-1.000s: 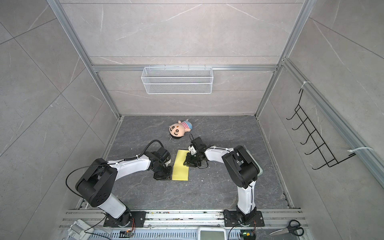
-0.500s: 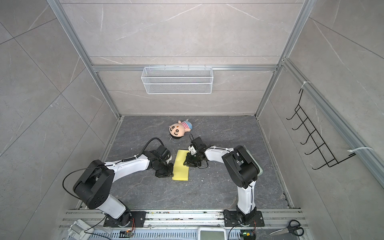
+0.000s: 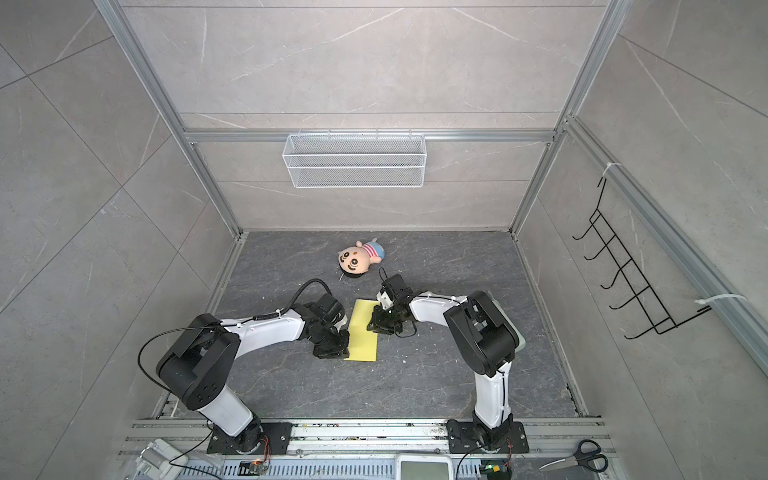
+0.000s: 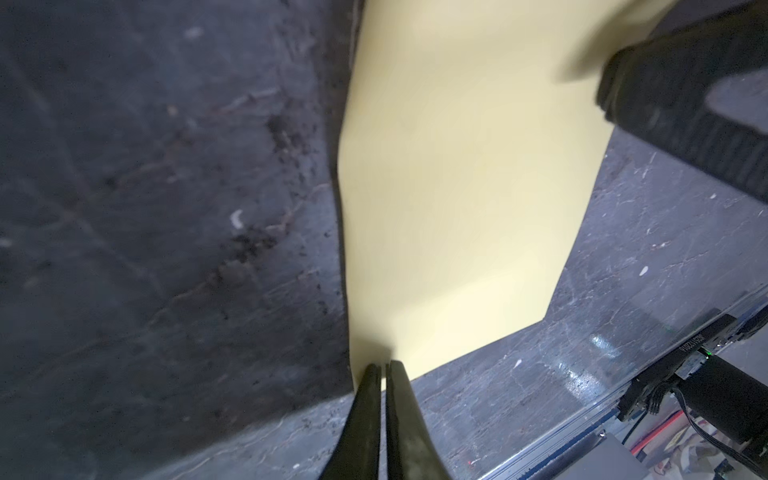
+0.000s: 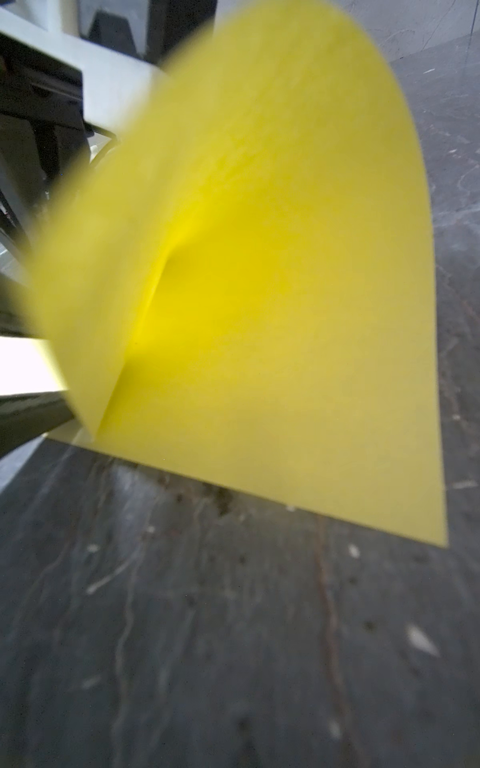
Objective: Fold a paper plane with a square sheet of paper (pick it up from the middle)
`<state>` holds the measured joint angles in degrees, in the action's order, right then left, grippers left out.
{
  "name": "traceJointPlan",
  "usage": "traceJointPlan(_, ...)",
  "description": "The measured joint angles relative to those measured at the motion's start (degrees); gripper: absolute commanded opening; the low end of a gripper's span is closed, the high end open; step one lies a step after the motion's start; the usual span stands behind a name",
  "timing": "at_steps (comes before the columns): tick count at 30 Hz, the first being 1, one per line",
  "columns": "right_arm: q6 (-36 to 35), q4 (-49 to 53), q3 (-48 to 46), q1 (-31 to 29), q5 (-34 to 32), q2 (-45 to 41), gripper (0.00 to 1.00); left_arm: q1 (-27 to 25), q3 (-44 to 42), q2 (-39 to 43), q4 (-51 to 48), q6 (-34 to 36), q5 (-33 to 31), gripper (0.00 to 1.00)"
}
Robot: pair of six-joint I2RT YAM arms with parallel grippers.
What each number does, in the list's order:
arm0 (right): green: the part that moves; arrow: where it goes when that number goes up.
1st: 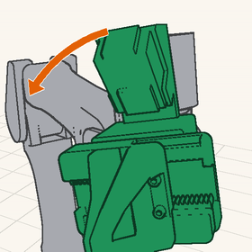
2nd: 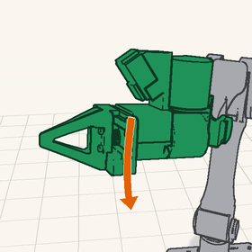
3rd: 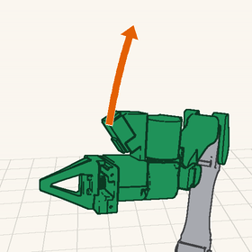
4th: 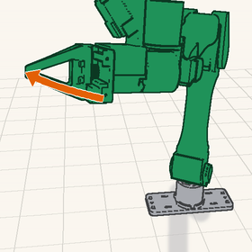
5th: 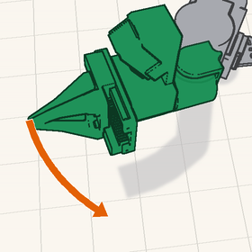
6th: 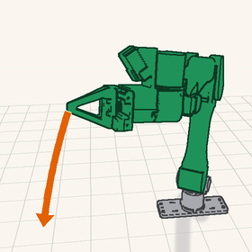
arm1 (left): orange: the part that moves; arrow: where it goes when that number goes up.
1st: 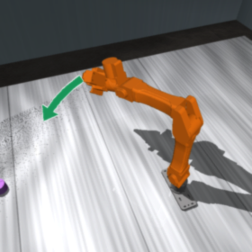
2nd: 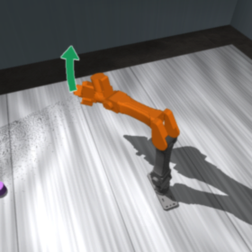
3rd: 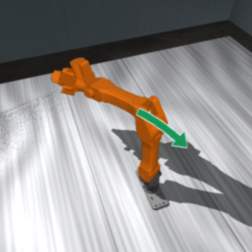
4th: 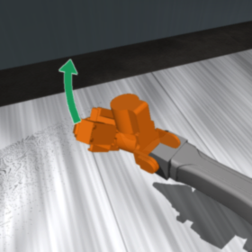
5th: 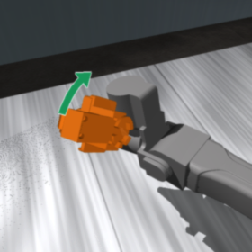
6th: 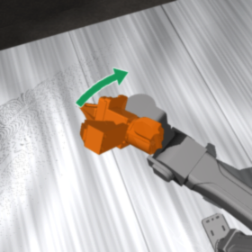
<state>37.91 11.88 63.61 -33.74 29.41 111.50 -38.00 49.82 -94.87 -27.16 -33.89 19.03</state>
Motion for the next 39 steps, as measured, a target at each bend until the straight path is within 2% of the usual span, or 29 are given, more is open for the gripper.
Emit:
traceJointPlan(7, 0.0, 0.1, 0.0, 0.0, -0.1, 0.0, 0.26, 0.0, -0.1, 3.2, -4.0, 2.1, -0.9, 0.1)
traceJointPlan(12, 0.0, 0.8, 0.5, 0.0, -0.3, 0.2, 0.25, 0.5, 4.6, 3.8, -2.4, 2.8, -0.8, 0.11)
traceJointPlan(22, 0.0, 1.6, 0.9, -0.1, -0.7, 0.3, 0.24, 2.6, 16.8, -8.4, 3.0, 4.1, -2.6, 0.09)
traceJointPlan(27, 0.0, 1.7, 1.0, -0.1, -0.7, 0.4, 0.24, 2.9, 17.9, -12.0, 2.9, 5.5, -3.9, 0.08)
traceJointPlan(39, 0.0, 1.9, 1.1, -0.1, -0.7, 0.5, 0.24, 3.7, 18.5, -14.3, 1.7, 8.0, -5.7, 0.08)
